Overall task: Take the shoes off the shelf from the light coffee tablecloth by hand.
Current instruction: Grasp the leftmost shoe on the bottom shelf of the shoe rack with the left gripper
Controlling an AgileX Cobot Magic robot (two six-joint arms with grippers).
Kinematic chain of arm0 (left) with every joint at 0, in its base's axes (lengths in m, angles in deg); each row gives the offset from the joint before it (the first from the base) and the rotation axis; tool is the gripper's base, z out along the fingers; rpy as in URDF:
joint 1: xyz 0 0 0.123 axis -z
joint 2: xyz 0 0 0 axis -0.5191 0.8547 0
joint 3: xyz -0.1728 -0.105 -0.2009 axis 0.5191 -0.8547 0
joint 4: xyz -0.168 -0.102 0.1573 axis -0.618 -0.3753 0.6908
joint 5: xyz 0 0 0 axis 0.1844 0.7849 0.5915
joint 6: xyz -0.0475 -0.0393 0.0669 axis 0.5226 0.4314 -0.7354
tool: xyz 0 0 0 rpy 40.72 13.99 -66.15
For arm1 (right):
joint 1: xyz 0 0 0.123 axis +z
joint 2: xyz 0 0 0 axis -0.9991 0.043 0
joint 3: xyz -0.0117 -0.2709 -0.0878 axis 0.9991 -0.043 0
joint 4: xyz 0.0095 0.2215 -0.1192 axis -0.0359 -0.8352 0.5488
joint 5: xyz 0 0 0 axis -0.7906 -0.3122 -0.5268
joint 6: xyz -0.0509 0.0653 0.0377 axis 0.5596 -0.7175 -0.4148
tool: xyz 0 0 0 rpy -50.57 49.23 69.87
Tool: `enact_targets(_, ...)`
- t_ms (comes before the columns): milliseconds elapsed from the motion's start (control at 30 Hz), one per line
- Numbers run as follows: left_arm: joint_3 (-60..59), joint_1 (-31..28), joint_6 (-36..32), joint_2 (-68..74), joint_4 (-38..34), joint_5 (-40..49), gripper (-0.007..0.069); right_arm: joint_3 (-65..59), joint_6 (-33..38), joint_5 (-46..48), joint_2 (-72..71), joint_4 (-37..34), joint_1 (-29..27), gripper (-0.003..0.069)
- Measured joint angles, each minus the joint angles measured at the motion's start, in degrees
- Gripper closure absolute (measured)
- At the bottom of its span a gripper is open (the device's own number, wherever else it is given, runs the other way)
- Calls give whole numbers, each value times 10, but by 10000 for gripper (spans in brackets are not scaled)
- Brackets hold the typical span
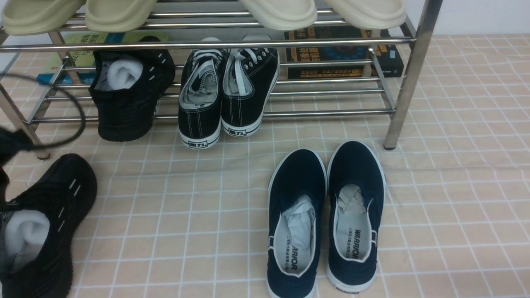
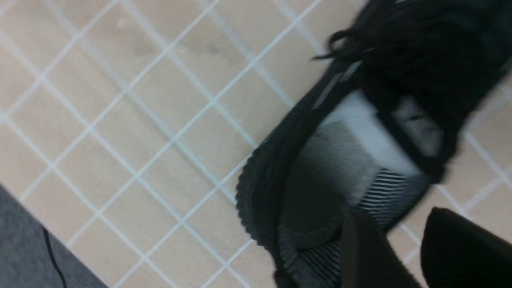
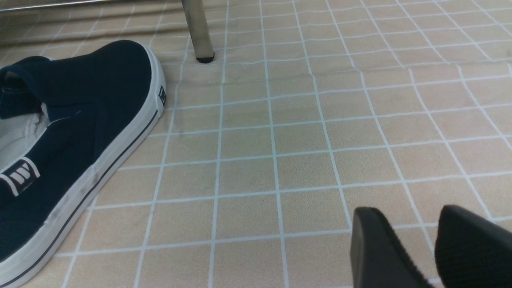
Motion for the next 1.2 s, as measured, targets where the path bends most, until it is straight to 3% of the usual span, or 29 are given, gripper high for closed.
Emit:
enact_targets(100, 63, 0, -61, 0, -37, 15, 505, 0, 0, 0, 0, 0, 0, 419)
enact_targets(267, 113, 0, -101, 0, -84, 17, 613, 0, 0, 0, 0, 0, 0, 419)
enact_targets(500, 116, 34, -112, 25, -127, 40, 623, 0, 0, 0, 0, 0, 0, 419)
enact_targets(667, 116, 98, -63, 77, -115, -15, 619, 0, 0, 0, 0, 0, 0, 419)
enact_targets(867, 116, 119, 38, 126, -95, -91, 571, 0, 0, 0, 0, 0, 0, 419)
enact_targets(1033, 116, 119, 74, 136, -79, -145, 487, 0, 0, 0, 0, 0, 0, 419)
enact_targets(1200, 116, 119, 123, 151, -38, -200, 330, 0, 0, 0, 0, 0, 0, 419)
